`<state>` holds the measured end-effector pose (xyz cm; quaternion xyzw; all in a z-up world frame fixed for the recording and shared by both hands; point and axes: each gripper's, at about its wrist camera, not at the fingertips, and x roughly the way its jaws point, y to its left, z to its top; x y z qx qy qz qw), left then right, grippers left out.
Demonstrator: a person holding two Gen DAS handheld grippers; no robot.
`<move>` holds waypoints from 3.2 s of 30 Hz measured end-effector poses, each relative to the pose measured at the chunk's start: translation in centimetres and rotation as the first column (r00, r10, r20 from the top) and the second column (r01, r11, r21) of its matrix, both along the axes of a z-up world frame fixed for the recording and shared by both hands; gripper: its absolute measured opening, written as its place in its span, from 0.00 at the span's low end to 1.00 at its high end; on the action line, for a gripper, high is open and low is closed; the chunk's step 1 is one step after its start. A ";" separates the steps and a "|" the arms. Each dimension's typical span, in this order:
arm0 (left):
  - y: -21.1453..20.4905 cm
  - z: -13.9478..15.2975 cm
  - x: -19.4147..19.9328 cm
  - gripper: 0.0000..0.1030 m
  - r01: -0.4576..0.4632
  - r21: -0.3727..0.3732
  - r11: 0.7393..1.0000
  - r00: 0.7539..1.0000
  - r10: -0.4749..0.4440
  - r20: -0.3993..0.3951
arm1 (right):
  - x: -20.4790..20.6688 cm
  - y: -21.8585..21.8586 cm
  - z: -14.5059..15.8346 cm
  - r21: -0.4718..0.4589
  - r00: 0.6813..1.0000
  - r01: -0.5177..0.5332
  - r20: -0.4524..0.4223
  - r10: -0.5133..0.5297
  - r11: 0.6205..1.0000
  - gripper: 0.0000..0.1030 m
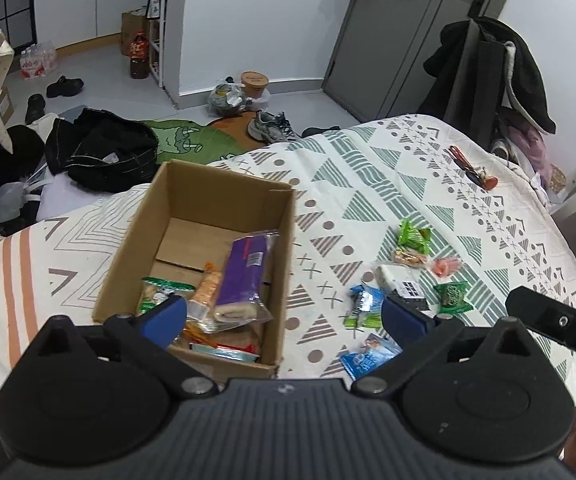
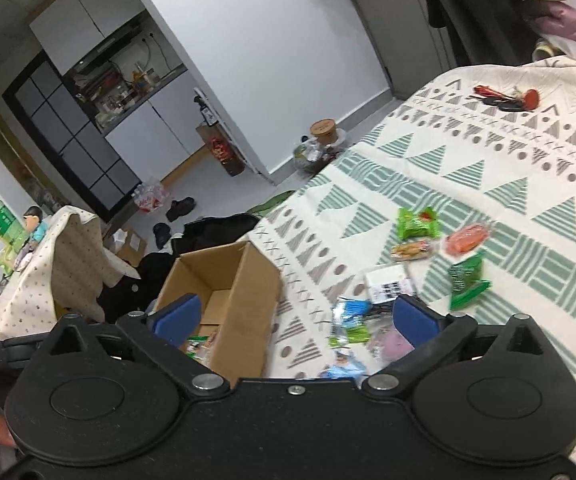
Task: Organize snacks
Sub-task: 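Move both open tools back toward the remaining snacks, then grasp the blue snack pack with the left tool, then lift the blue pack toward the box with the left tool while the right tool reaches the pink candy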
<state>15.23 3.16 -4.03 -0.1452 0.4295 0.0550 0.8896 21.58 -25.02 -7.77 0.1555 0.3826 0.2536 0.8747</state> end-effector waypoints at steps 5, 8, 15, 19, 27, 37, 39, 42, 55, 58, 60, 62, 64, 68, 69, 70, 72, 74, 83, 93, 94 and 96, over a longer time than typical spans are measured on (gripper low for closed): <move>-1.9 0.3 0.1 1.00 0.029 0.015 0.999 0.999 -0.029 0.026 | 0.0 -1.6 -0.1 -0.010 1.000 0.004 0.008 -0.004 1.000 1.00; -2.9 0.3 0.3 1.00 0.045 0.010 0.999 0.999 -0.045 0.025 | 0.2 -2.2 -0.1 -0.035 1.000 0.015 -0.001 -0.015 0.999 1.00; -4.8 0.0 0.8 1.00 0.068 0.000 0.998 0.997 -0.068 0.029 | 0.4 -3.5 -0.1 -0.031 1.000 0.002 0.004 -0.002 1.000 1.00; -5.9 -0.2 1.1 1.00 0.073 0.014 0.997 0.997 -0.074 0.025 | 0.7 -4.7 -0.2 -0.020 1.000 0.016 0.000 -0.016 1.000 1.00; -7.4 -1.8 2.2 1.00 0.073 0.017 0.997 0.997 -0.073 -0.001 | 2.5 -7.1 -2.0 0.012 0.997 0.072 -0.041 -0.072 0.997 0.97; -8.9 -5.0 3.5 0.97 0.070 -0.029 0.997 0.997 -0.071 -0.027 | 4.2 -8.2 -4.6 0.029 0.985 0.104 -0.138 -0.099 0.994 0.87; -9.2 -5.7 3.7 0.97 0.076 -0.033 0.997 0.996 -0.077 -0.034 | 4.5 -8.0 -5.1 0.031 0.984 0.095 -0.152 -0.089 0.995 0.85; -9.6 -7.0 4.1 0.92 0.085 -0.036 0.996 0.995 -0.086 -0.050 | 5.0 -7.6 -5.9 0.035 0.980 0.080 -0.188 -0.072 0.996 0.77; -10.5 -12.1 5.6 0.61 0.134 -0.070 0.989 0.978 -0.143 -0.151 | 6.4 -6.2 -8.0 0.006 0.967 0.050 -0.252 -0.047 0.999 0.74; -10.9 -12.9 6.0 0.60 0.160 -0.057 0.985 0.972 -0.168 -0.166 | 6.8 -5.8 -8.6 -0.003 0.963 0.045 -0.267 -0.044 0.999 0.74; -11.1 -13.4 6.2 0.60 0.175 -0.046 0.983 0.969 -0.180 -0.169 | 7.1 -5.5 -9.0 -0.010 0.960 0.040 -0.276 -0.041 0.999 0.74; -11.2 -13.8 6.4 0.59 0.180 -0.044 0.983 0.967 -0.185 -0.174 | 7.3 -5.2 -9.4 -0.018 0.958 0.031 -0.286 -0.035 0.999 0.74; -11.2 -14.2 6.8 0.54 0.180 -0.041 0.983 0.966 -0.184 -0.184 | 7.6 -4.7 -10.0 -0.027 0.954 0.021 -0.298 -0.028 0.999 0.73; -11.0 -14.8 7.2 0.38 0.173 -0.057 0.983 0.963 -0.181 -0.200 | 8.2 -3.9 -11.0 -0.037 0.945 0.009 -0.326 -0.020 0.999 0.72; -11.0 -14.8 7.3 0.35 0.172 -0.058 0.983 0.962 -0.181 -0.204 | 8.3 -3.7 -11.2 -0.040 0.943 0.006 -0.331 -0.019 0.999 0.72; -11.0 -14.8 7.4 0.30 0.174 -0.058 0.983 0.962 -0.182 -0.204 | 8.4 -3.6 -11.5 -0.042 0.942 0.003 -0.335 -0.017 0.999 0.72; -10.9 -14.7 7.5 0.24 0.178 -0.060 0.982 0.960 -0.186 -0.209 | 8.7 -3.3 -12.0 -0.041 0.939 0.003 -0.344 -0.017 0.999 0.72; -10.6 -14.6 7.6 0.22 0.169 -0.072 0.983 0.962 -0.180 -0.206 | 8.9 -3.1 -12.5 -0.041 0.935 0.006 -0.354 -0.020 0.999 0.70; -9.3 -13.1 7.8 0.21 0.142 -0.082 0.986 0.972 -0.155 -0.176 | 9.0 -1.5 -14.0 -0.089 0.932 -0.005 -0.361 -0.028 0.996 0.49; -8.9 -11.4 6.6 0.21 0.132 -0.061 0.989 0.978 -0.140 -0.152 | 7.9 -2.1 -11.8 -0.033 0.948 -0.015 -0.319 0.004 0.999 0.01; -8.9 -11.2 6.4 0.21 0.132 -0.058 0.990 0.979 -0.139 -0.148 | 7.8 -2.1 -11.5 -0.027 0.951 -0.014 -0.308 0.005 1.000 0.01; -9.0 -10.6 6.1 0.21 0.133 -0.052 0.990 0.981 -0.139 -0.137 | 7.4 -2.1 -10.7 -0.022 0.960 -0.017 -0.280 0.010 1.000 0.00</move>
